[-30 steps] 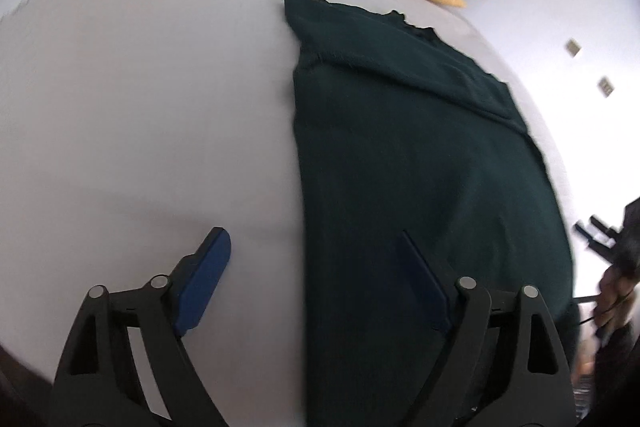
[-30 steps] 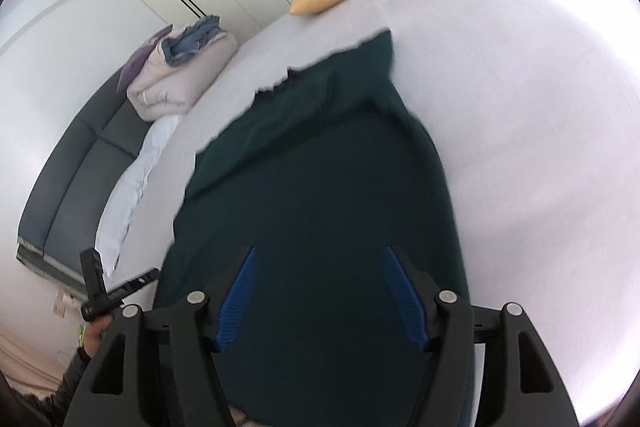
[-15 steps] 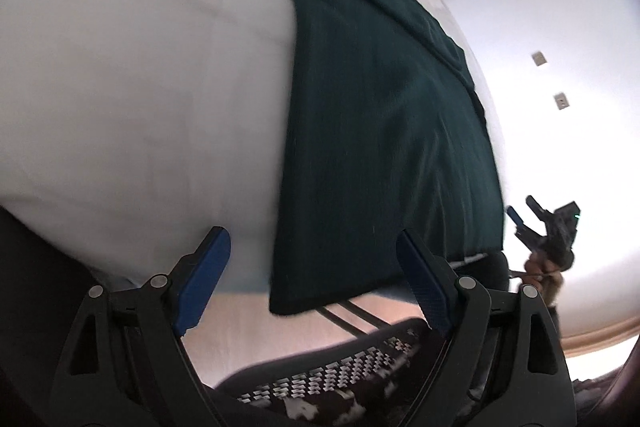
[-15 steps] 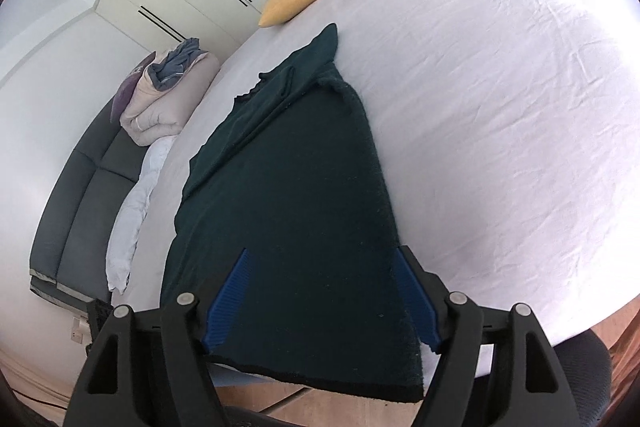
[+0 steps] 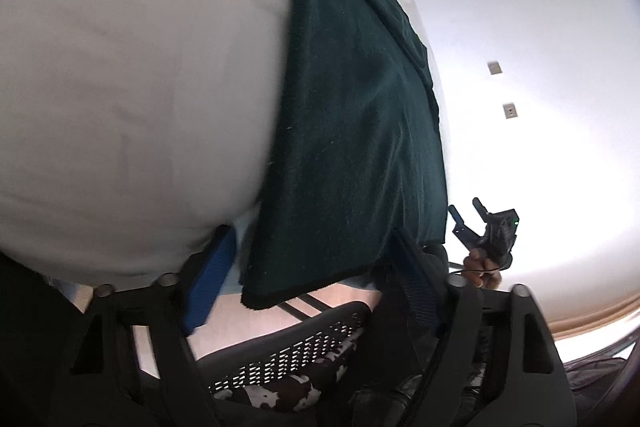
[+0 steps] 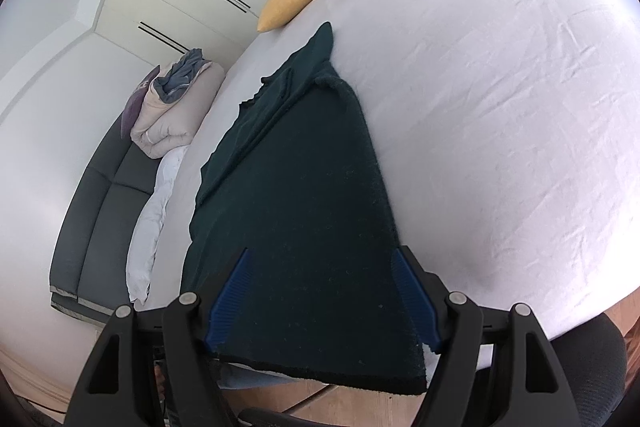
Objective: Fold small clothes
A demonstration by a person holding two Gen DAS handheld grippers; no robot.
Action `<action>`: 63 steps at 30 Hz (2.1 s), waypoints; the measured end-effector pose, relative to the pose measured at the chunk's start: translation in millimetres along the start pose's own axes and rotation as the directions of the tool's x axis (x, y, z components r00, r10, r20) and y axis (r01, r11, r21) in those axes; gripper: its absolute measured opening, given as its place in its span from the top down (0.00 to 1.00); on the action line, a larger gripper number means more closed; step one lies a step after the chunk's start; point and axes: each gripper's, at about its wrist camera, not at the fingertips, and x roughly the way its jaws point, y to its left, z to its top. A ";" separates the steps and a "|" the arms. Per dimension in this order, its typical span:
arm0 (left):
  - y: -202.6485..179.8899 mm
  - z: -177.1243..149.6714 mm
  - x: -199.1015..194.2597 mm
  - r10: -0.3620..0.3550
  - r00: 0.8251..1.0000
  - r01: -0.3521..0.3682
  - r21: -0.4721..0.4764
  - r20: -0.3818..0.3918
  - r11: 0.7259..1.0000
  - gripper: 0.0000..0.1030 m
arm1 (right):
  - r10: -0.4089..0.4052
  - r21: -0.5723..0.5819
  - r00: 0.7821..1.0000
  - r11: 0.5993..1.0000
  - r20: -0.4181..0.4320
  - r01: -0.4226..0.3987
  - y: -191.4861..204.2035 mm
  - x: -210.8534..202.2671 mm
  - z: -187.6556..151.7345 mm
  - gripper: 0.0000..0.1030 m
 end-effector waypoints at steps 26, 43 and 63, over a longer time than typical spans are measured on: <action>-11.0 -3.1 39.7 -0.014 1.000 0.014 -0.022 -0.015 1.000 0.93 | -0.127 -0.011 0.968 0.992 -0.214 0.127 -31.5 -11.5 -14.5 0.29; -20.3 -5.7 36.0 -0.037 0.999 0.037 0.009 0.016 0.999 0.94 | -0.050 0.032 0.940 0.997 -0.338 0.064 -27.7 8.1 -27.3 0.90; -92.2 85.2 -20.2 -0.181 0.946 0.151 0.130 0.268 0.980 0.95 | 0.204 -0.019 0.975 0.978 -0.089 -0.206 64.6 31.3 71.4 0.93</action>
